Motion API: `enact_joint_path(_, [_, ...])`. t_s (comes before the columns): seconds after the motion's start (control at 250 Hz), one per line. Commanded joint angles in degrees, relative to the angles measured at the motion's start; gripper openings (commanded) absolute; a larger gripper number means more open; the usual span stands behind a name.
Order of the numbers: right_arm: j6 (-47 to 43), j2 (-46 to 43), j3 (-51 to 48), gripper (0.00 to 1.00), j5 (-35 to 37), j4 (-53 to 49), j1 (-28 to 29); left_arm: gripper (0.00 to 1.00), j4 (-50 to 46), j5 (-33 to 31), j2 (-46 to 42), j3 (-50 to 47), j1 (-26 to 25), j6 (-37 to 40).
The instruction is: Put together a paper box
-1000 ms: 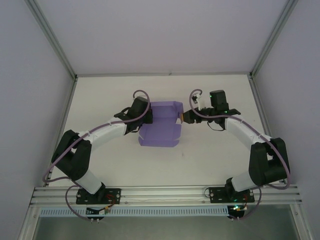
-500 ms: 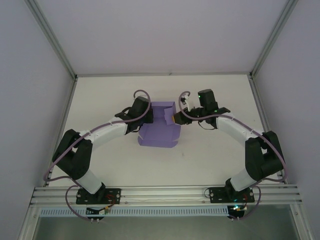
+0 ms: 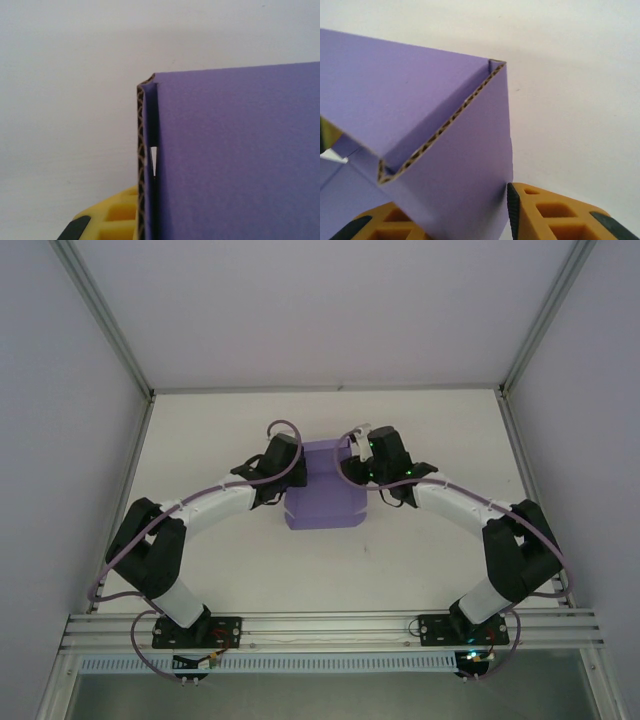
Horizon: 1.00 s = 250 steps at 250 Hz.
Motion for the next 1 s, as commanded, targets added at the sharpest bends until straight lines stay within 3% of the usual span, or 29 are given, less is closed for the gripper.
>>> enact_joint_path(0.0, [-0.4,1.3,1.0,0.37,5.1,2.8,0.0,0.00,1.5,3.6,-0.2,1.3,-0.8,0.2])
enact_joint_path(0.128, [0.6,2.2,1.3,0.19,7.1,4.7,0.0,0.00,0.9,2.8,0.0,1.7,-1.1,0.2])
enact_joint_path(0.283, [2.5,4.8,2.2,0.00,16.9,5.4,0.9,0.00,-1.9,0.4,1.3,4.1,-1.8,-2.2])
enact_joint_path(0.427, [7.4,8.9,4.1,0.00,35.8,2.6,1.1,0.00,-5.1,-2.4,3.0,6.4,-2.1,-7.7])
enact_joint_path(0.495, [10.7,9.6,3.6,0.00,41.0,2.9,1.1,0.00,-6.3,-4.0,3.4,7.0,-2.1,-10.6])
enact_joint_path(0.715, [10.3,10.0,1.8,0.00,46.5,9.8,1.1,0.00,-10.9,-7.9,4.6,8.7,-2.1,-14.6])
enact_joint_path(0.922, [7.7,8.5,0.5,0.00,47.7,12.1,1.2,0.00,-21.1,-19.6,8.0,13.3,-1.8,-22.1])
enact_joint_path(0.994, [7.5,7.7,-0.7,0.00,47.2,13.3,1.1,0.00,-21.7,-19.1,8.3,13.4,-1.4,-23.0])
